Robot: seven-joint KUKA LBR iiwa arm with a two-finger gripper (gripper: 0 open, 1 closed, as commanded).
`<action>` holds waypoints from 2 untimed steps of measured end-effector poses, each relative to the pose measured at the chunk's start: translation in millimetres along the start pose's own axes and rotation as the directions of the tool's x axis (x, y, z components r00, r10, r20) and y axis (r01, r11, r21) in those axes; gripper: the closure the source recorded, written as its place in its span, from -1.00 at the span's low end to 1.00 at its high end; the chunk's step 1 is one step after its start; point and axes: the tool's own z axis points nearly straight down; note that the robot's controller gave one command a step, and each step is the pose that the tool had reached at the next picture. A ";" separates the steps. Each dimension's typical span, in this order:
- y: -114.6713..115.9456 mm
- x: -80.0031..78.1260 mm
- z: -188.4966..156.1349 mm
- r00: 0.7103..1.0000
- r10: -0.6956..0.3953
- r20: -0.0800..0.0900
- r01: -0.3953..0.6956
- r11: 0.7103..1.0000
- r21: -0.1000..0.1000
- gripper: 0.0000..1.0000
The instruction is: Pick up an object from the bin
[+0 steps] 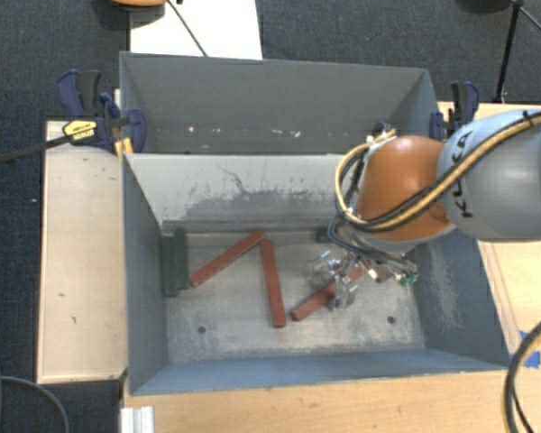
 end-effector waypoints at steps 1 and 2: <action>0.0 0.0 0.0 1.000 -0.001 0.000 0.001 1.000 0.000 1.00; 34.0 19.1 -179.4 1.000 0.002 0.006 -0.002 1.000 0.004 1.00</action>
Offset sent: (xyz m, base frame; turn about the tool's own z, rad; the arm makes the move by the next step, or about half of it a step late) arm -0.0357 0.0188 0.1766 0.0066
